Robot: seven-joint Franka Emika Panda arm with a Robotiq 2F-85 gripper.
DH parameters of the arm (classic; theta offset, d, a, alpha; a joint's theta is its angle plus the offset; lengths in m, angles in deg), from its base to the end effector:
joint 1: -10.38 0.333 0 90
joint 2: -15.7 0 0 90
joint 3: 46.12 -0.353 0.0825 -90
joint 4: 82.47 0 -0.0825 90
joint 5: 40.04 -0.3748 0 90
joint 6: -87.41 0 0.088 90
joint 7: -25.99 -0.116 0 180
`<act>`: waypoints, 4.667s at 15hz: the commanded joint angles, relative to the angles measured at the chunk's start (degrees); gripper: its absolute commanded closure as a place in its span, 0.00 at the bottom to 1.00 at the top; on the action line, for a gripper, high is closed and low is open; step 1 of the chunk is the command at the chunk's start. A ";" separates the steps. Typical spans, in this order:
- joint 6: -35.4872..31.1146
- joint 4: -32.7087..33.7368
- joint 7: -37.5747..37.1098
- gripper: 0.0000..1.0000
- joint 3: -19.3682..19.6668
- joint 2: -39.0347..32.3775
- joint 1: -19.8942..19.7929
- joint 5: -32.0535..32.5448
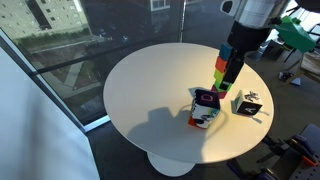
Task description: Pick up the block with the letter d on it and put it on the table
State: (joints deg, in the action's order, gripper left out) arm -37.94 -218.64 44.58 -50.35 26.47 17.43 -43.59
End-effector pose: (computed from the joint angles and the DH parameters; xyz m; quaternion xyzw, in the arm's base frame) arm 0.4469 0.0926 0.4290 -0.9707 -0.2397 -0.0006 0.0184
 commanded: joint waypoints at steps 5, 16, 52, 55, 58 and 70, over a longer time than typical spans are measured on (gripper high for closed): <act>-3.04 -2.96 10.28 0.00 0.53 0.34 1.10 -0.39; -12.43 -7.94 12.53 0.00 0.55 0.10 2.15 -0.84; -18.81 -7.64 8.32 0.58 -0.86 -6.67 2.75 -0.98; -17.68 -6.37 5.48 0.76 -0.71 -6.64 2.26 -0.55; -16.74 -4.88 1.69 0.93 -0.68 -7.20 1.66 0.22; -14.51 3.41 -9.87 0.94 -0.97 -13.33 0.42 1.86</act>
State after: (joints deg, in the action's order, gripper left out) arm -54.61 -219.11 38.17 -50.67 15.61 18.58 -43.43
